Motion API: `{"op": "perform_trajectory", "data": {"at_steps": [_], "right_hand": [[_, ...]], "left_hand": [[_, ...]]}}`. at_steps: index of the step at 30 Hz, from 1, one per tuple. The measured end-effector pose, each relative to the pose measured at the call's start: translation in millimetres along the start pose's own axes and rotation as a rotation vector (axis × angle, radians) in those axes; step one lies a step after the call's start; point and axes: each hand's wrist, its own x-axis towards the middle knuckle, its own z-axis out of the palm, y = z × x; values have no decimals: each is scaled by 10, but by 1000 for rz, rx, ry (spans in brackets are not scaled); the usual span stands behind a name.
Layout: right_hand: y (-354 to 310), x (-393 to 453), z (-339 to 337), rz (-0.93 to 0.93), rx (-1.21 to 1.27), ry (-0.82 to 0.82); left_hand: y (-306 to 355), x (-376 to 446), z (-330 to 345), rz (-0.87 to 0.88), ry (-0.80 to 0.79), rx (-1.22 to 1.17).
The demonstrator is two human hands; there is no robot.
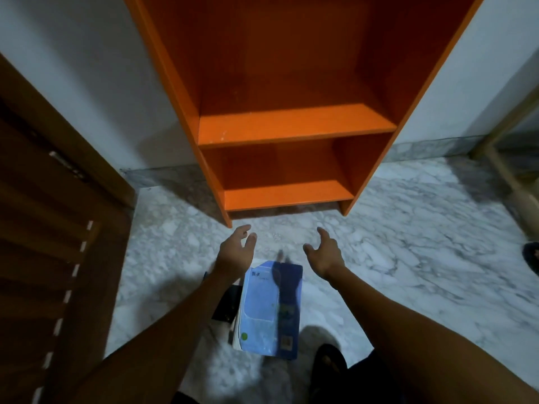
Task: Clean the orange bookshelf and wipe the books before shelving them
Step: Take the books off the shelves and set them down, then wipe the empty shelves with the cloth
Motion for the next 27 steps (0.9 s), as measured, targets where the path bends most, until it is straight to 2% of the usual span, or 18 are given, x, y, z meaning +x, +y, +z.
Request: {"op": "perform_trajectory", "data": {"at_steps": [2, 4, 6, 10, 14, 17, 20, 27], "right_hand": [[-252, -244, -399, -35, -7, 23], [-727, -621, -1078, -50, -10, 63], [-921, -824, -1394, -67, -30, 83], [-1623, -1460, -2386, -104, -21, 151], [-2417, -2088, -3306, -181, -8, 251], [-2945, -2566, -3841, -253, 17, 350], [-3356, -3022, -4292, -340, 20, 438], [-3798, -3729, -5178, -484, 42, 633]], "left_hand": [[469, -236, -230, 32, -27, 16], [1285, -523, -628, 61, -81, 34], [1643, -681, -805, 79, -115, 44], [2826, -1144, -1366, 171, -90, 50], [3943, -1626, -1890, 337, -68, 96], [4587, -1959, -2192, 451, -78, 103], [5139, -2213, -2423, 570, -16, 93], [6139, -2820, -2682, 849, 5, 61]]}}
